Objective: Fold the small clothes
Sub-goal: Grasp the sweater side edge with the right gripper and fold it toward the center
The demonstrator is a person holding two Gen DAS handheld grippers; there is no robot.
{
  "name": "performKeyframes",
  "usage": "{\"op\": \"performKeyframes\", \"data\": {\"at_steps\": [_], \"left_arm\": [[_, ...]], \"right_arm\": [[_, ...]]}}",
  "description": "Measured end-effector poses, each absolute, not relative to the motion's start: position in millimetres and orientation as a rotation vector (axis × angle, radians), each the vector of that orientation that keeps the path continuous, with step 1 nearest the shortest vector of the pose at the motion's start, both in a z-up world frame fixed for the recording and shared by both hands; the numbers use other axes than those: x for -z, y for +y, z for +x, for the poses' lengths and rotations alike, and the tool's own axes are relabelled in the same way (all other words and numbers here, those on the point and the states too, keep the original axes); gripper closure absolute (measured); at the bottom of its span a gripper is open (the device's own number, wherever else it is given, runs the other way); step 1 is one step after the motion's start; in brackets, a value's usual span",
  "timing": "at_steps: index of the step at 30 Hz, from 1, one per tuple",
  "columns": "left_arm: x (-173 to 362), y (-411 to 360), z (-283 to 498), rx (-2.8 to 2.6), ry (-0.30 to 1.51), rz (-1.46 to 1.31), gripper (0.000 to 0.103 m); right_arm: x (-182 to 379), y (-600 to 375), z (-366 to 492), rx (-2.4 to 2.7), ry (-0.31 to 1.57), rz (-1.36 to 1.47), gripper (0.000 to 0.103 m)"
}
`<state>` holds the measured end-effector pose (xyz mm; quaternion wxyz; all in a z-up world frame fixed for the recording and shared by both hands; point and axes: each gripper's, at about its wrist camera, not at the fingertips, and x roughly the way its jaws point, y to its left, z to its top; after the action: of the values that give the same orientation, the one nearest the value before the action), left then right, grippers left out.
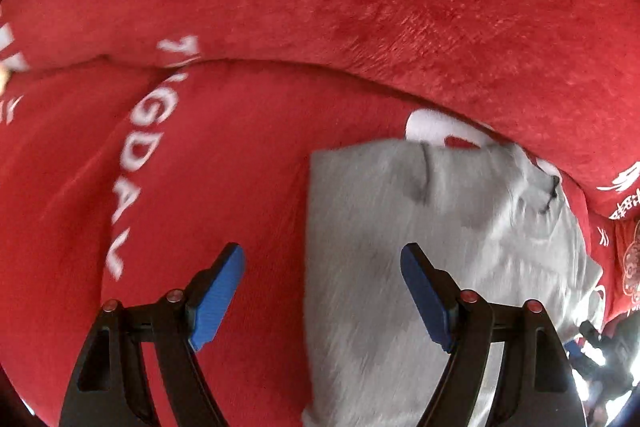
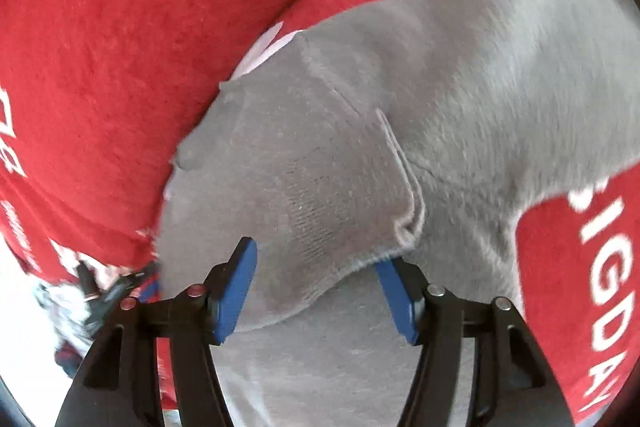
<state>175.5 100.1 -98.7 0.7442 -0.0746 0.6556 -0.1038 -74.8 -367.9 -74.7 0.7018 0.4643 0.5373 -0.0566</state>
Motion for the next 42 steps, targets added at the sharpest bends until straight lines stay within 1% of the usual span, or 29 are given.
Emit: {"op": "performKeyframes", "data": {"at_steps": [3, 4, 5, 6, 7, 8, 9, 10, 13, 17, 18, 19, 22, 25, 26, 27, 28, 29, 30, 31, 32, 33, 34, 35, 36, 37, 40, 42], "left_arm": [[107, 85, 188, 0.225, 1.475, -0.106, 0.023], [108, 79, 189, 0.224, 1.480, -0.074, 0.032], [108, 75, 189, 0.235, 1.484, -0.061, 0.037], [106, 69, 188, 0.259, 1.481, -0.051, 0.048], [105, 66, 188, 0.279, 1.481, -0.051, 0.065], [103, 63, 188, 0.291, 1.480, -0.042, 0.073], [100, 59, 187, 0.307, 1.472, -0.022, 0.088], [98, 58, 187, 0.303, 1.465, -0.016, 0.088], [84, 66, 185, 0.269, 1.404, -0.065, 0.090], [77, 85, 182, 0.258, 1.359, -0.146, 0.091], [79, 88, 183, 0.242, 1.356, -0.132, 0.094], [82, 90, 184, 0.236, 1.356, -0.130, 0.094], [93, 97, 187, 0.216, 1.361, -0.171, 0.094], [93, 98, 182, 0.184, 1.346, -0.144, 0.093], [91, 98, 177, 0.171, 1.338, -0.125, 0.093], [88, 98, 174, 0.167, 1.342, -0.106, 0.093], [85, 99, 172, 0.165, 1.349, -0.093, 0.093], [83, 101, 171, 0.164, 1.359, -0.076, 0.093], [81, 104, 168, 0.153, 1.379, -0.049, 0.093], [79, 108, 165, 0.145, 1.386, -0.036, 0.093], [75, 111, 162, 0.139, 1.385, -0.025, 0.093], [71, 115, 157, 0.130, 1.378, -0.016, 0.086], [67, 121, 151, 0.119, 1.370, -0.017, 0.049], [63, 127, 147, 0.104, 1.364, -0.021, 0.028], [58, 133, 141, 0.081, 1.344, -0.018, 0.010], [53, 139, 133, 0.065, 1.316, -0.003, 0.011], [47, 160, 116, 0.061, 1.333, -0.005, 0.011], [46, 172, 105, 0.045, 1.335, 0.005, 0.011]], "right_arm": [[82, -373, -77, 0.123, 1.171, 1.127, 0.037], [84, -373, -76, 0.122, 1.168, 1.138, 0.037], [86, -373, -75, 0.125, 1.167, 1.148, 0.038], [86, -373, -74, 0.132, 1.168, 1.149, 0.039], [85, -374, -74, 0.141, 1.172, 1.143, 0.044], [85, -373, -73, 0.155, 1.183, 1.128, 0.059], [83, -374, -69, 0.175, 1.202, 1.104, 0.069], [83, -372, -66, 0.194, 1.224, 1.068, 0.095], [78, -368, -55, 0.192, 1.242, 1.015, 0.095], [46, -371, -32, 0.085, 1.140, 0.956, 0.095], [41, -372, -25, 0.065, 1.125, 0.925, 0.095], [39, -373, -19, 0.059, 1.119, 0.895, 0.095], [50, -381, -17, 0.059, 1.133, 0.865, 0.095], [85, -387, -21, 0.087, 1.234, 0.892, 0.092], [98, -389, -28, 0.115, 1.268, 0.912, 0.094], [98, -392, -34, 0.114, 1.236, 0.949, 0.093], [95, -395, -40, 0.133, 1.230, 0.967, 0.085], [91, -395, -46, 0.155, 1.235, 0.978, 0.072], [86, -394, -52, 0.156, 1.234, 0.987, 0.064], [80, -388, -56, 0.147, 1.232, 0.992, 0.059], [73, -376, -59, 0.103, 1.228, 1.001, 0.059], [69, -362, -56, 0.050, 1.230, 1.015, 0.059], [66, -348, -55, 0.004, 1.237, 1.028, 0.059], [65, -324, -53, -0.065, 1.251, 1.048, 0.059], [67, -302, -49, -0.123, 1.264, 1.068, 0.059], [72, -269, -43, -0.206, 1.287, 1.093, 0.059], [89, -194, -28, -0.329, 1.337, 1.144, 0.059], [111, -147, -7, -0.356, 1.366, 1.158, 0.059]]}}
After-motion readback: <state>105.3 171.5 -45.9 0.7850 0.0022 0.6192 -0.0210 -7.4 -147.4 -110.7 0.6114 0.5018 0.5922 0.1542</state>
